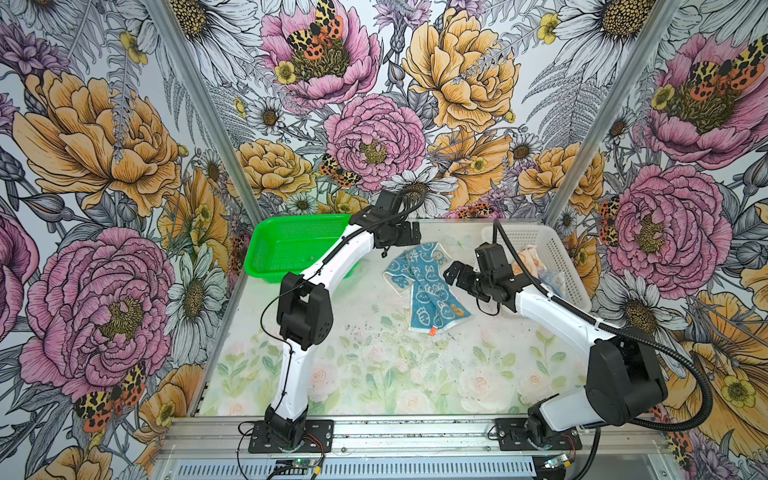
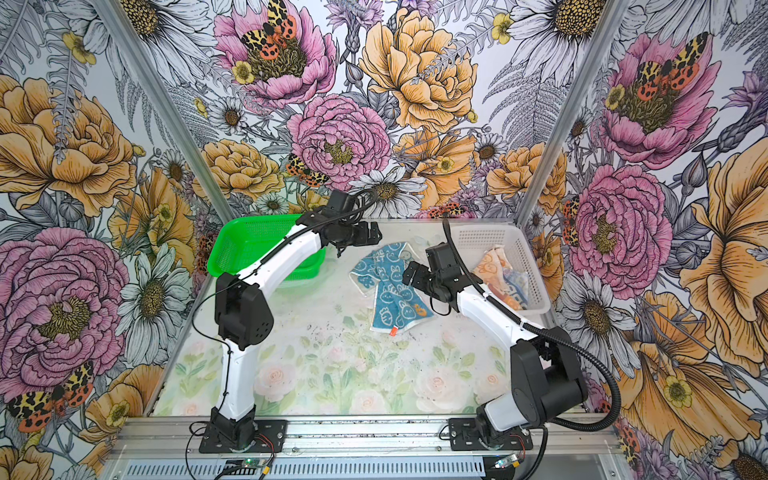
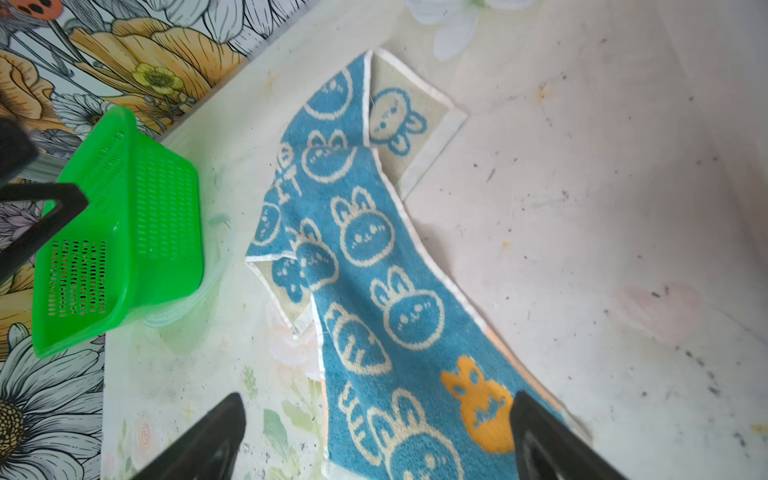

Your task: Fold and stack the towels

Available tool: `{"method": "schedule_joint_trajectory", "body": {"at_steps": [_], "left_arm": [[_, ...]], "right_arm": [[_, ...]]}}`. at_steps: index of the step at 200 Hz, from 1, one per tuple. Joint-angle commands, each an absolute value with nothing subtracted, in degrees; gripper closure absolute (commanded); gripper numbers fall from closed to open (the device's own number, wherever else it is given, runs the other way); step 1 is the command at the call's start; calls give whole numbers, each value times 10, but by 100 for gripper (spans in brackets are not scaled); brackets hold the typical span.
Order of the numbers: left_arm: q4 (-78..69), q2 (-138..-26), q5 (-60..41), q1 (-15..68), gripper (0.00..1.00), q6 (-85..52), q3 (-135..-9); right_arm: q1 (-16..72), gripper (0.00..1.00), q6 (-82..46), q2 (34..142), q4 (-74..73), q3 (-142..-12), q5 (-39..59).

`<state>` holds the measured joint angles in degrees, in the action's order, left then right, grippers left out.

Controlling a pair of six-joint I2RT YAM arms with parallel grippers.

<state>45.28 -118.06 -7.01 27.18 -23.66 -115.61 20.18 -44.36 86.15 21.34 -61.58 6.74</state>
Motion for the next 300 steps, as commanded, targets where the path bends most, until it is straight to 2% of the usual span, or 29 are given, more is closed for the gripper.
{"method": "schedule_joint_trajectory", "body": {"at_steps": [1, 44, 87, 132, 171, 218, 234, 250, 271, 300], "left_arm": [[426, -1129, -94, 255, 1, -269, -1076], [348, -988, -98, 232, 1, -313, -874], [344, -920, -93, 228, 1, -311, -776], [344, -887, -92, 226, 1, -301, -723], [345, -875, -93, 225, 1, -292, -707], [349, -874, -98, 226, 1, -280, -695], [350, -884, -101, 233, 1, -276, -696], [355, -902, -97, 246, 1, -268, -705], [359, -930, -93, 264, 1, -264, -712], [359, -966, -102, 278, 1, -268, -723]], "right_arm": [[201, 1, -406, 902, 218, -675, 89], [235, 1, -385, 1053, 205, -792, 173], [253, 1, -399, 1188, 207, -888, 197], [252, 1, -430, 1271, 208, -949, 173], [256, 1, -490, 1338, 208, -1011, 111], [252, 1, -526, 1448, 269, -1197, 73], [250, 1, -524, 1479, 281, -1267, 100], [251, 1, -515, 1487, 287, -1319, 127], [244, 1, -495, 1446, 287, -1328, 142], [221, 1, -455, 1329, 288, -1243, 152]]}}
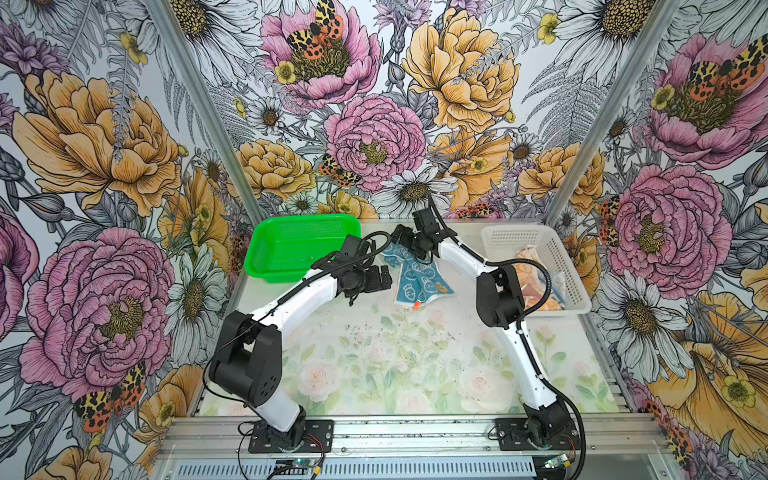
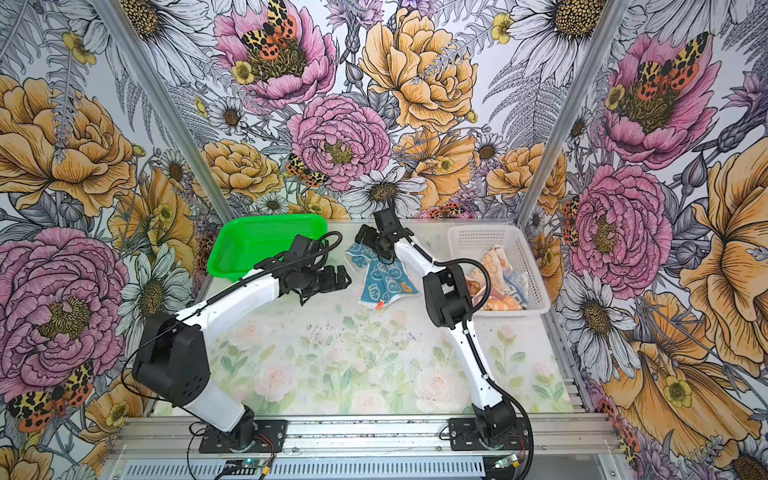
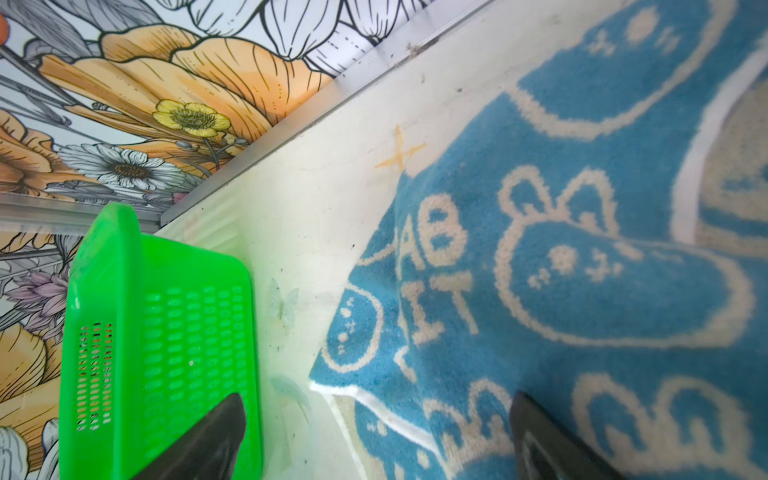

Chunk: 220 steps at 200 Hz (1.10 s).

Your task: Fold and stack the towels

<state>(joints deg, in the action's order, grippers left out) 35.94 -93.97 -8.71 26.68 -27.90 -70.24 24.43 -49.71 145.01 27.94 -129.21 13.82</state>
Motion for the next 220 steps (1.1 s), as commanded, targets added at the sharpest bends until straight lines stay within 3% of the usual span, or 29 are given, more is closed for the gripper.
{"method": "schedule_joint_trajectory", "body": {"at_steps": [1, 56, 109, 220], "left_arm": [[359, -968, -102, 278, 1, -268, -724], [358, -1014, -100, 300, 1, -270, -759], [356, -1038, -102, 322, 1, -281, -784], [355, -1024, -94, 330, 1, -287, -763]], "right_arm": [[220, 1, -454, 1324, 288, -1237, 151], [157, 1, -417, 1093, 277, -902, 122], [142, 5, -470, 1019, 181, -674, 155], [186, 24, -576, 1010, 46, -541, 151]]}}
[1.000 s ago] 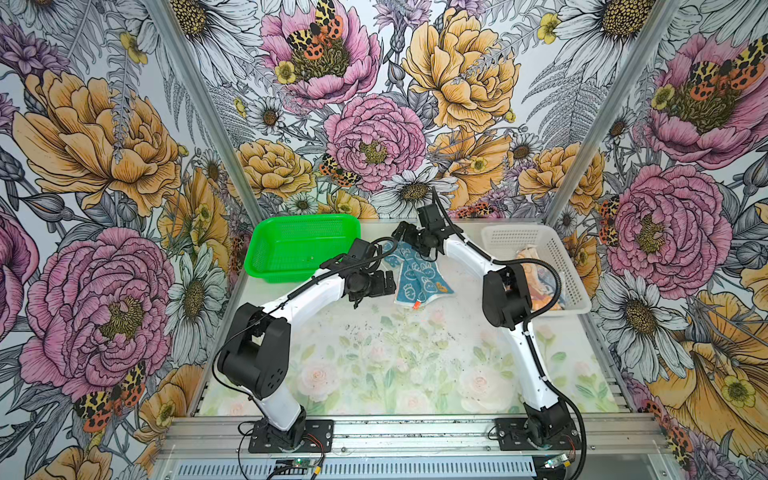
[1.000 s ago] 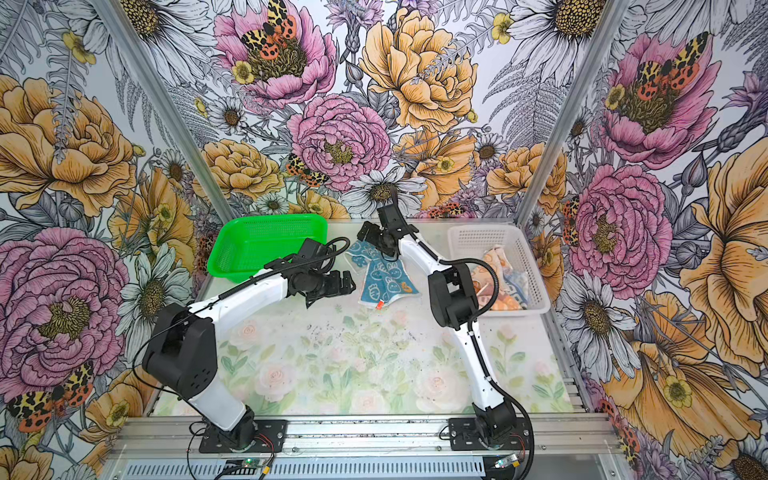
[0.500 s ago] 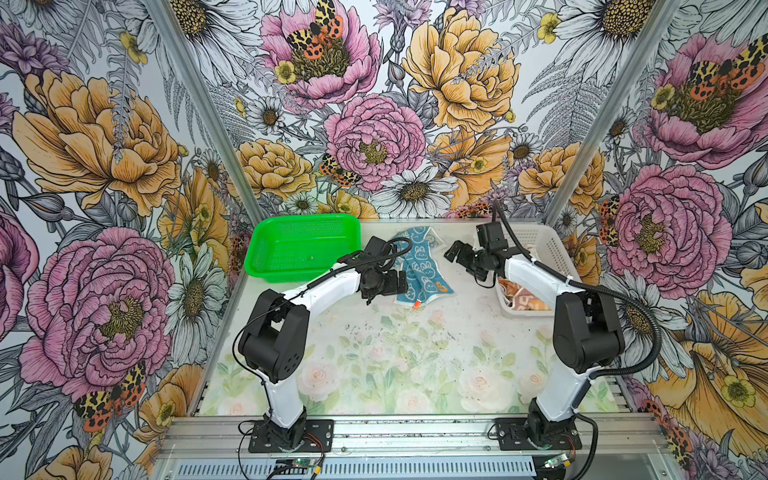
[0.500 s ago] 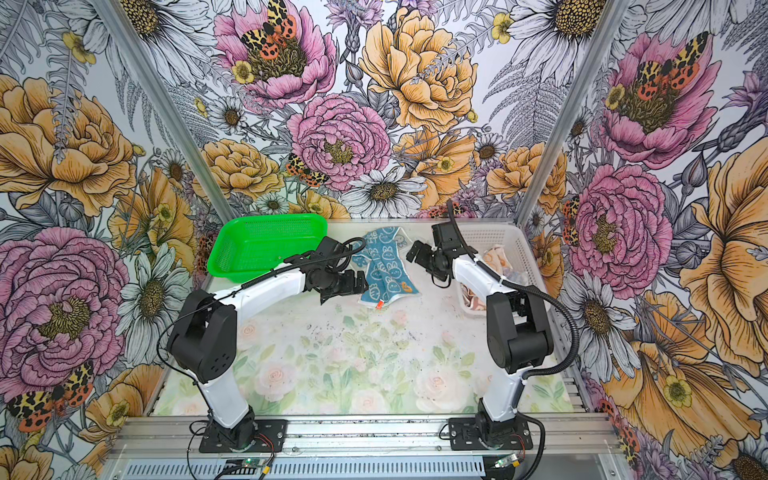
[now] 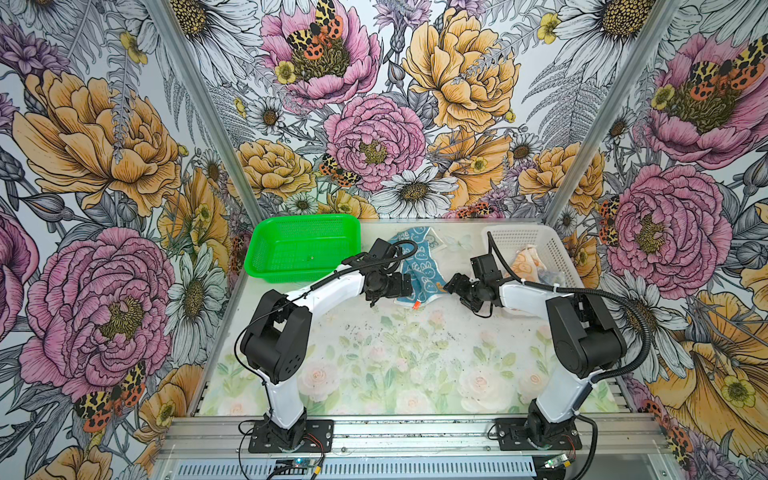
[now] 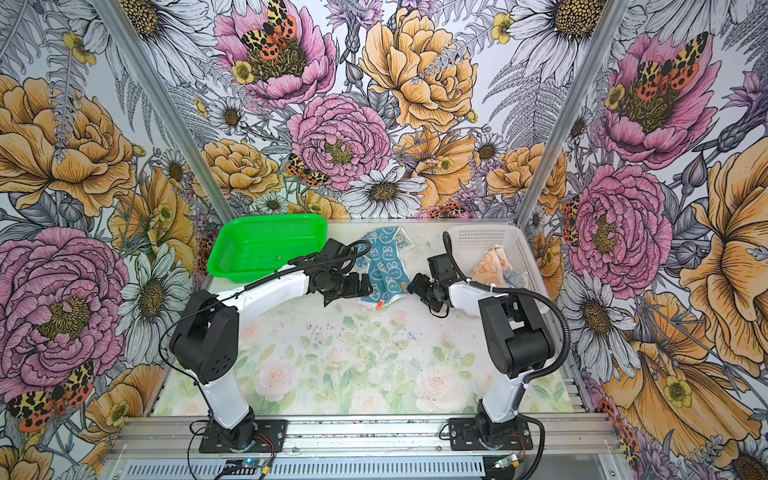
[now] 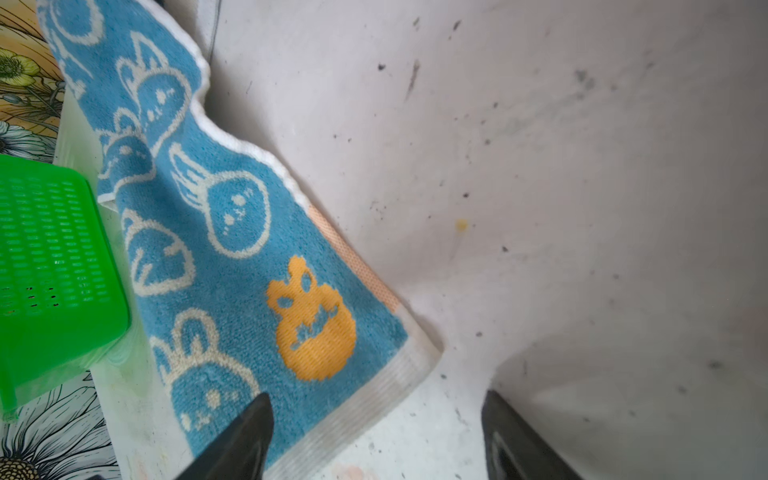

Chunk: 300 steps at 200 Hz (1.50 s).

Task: Fold and stack the towels
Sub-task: 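Lower both grippers onto the towel's nearer corners and pinch them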

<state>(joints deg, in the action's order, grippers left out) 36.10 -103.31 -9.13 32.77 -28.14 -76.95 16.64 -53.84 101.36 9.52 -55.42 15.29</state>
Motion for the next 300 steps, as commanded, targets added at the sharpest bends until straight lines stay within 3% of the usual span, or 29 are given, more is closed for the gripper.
{"method": "schedule_joint_trajectory", "body": {"at_steps": [1, 124, 156, 183, 300], "left_arm": [[355, -1024, -94, 330, 1, -287, -764], [353, -1026, -80, 339, 1, -271, -735], [353, -1063, -81, 344, 1, -271, -749], [361, -1093, -65, 348, 7, -259, -770], [388, -1186, -36, 355, 37, -247, -852]], "right_arm": [[187, 24, -576, 1010, 45, -541, 150], [185, 53, -578, 1051, 17, -549, 85], [183, 70, -563, 1057, 22, -559, 82], [183, 85, -555, 1056, 26, -564, 82], [182, 92, -543, 1039, 27, -559, 94]]}}
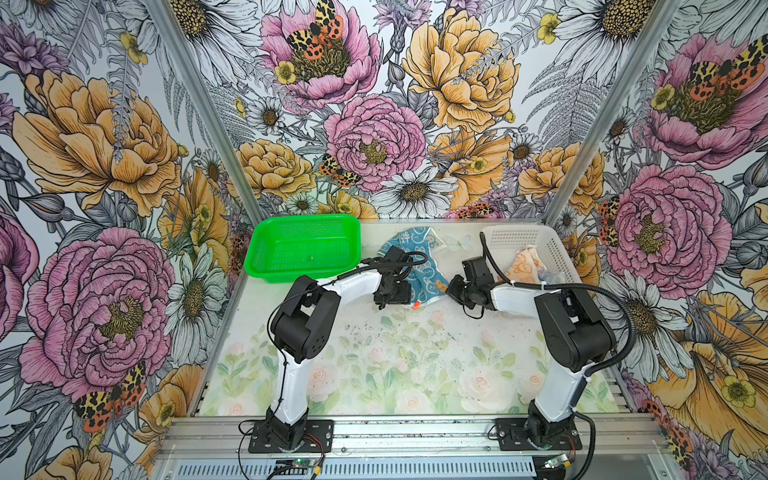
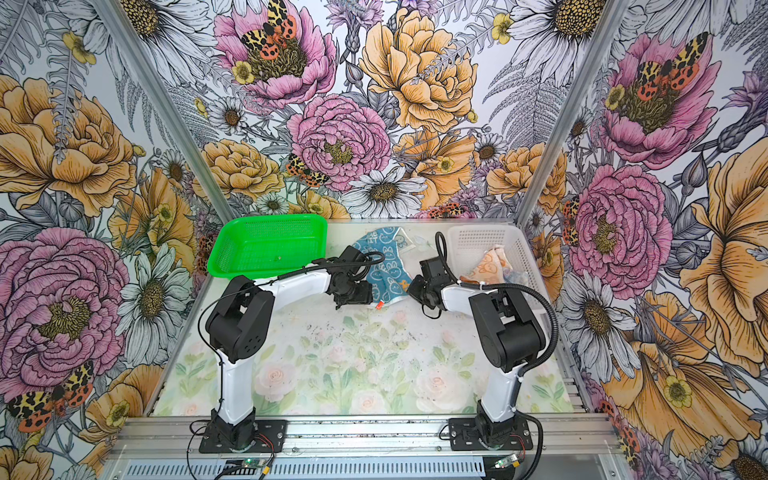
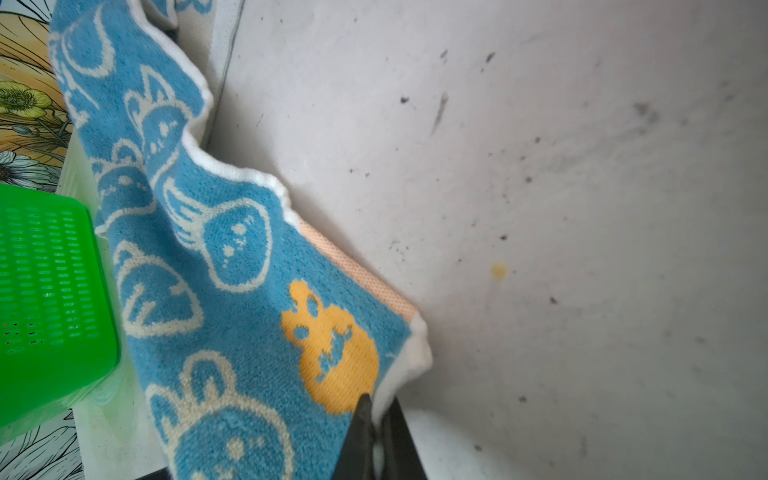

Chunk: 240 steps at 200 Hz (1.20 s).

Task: Fold and stack the towels
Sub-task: 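Lower both grippers onto the towel's nearer corners and pinch them, then lift the nearer edge with both grippers and raise the towel upright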

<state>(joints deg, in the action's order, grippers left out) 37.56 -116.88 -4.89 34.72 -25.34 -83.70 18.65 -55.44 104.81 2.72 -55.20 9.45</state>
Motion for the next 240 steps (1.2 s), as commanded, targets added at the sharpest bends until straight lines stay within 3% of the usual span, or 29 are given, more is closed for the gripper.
{"method": "schedule_joint_trajectory", "body": {"at_steps": [1, 62, 104, 181, 240], "left_arm": [[389, -1186, -35, 355, 37, -246, -852], [434, -1222, 5, 366, 51, -229, -866], [453, -1239, 32, 371, 67, -218, -883], [449, -1237, 15, 369, 100, -218, -912], [448, -1138, -29, 343, 100, -240, -945]], "right_arm": [[182, 92, -543, 1040, 27, -559, 94], [180, 93, -544, 1040, 21, -556, 100], [181, 100, -540, 1040, 18, -556, 108], [183, 100, -509, 1022, 37, -563, 110], [183, 100, -452, 968, 108, -602, 81]]}}
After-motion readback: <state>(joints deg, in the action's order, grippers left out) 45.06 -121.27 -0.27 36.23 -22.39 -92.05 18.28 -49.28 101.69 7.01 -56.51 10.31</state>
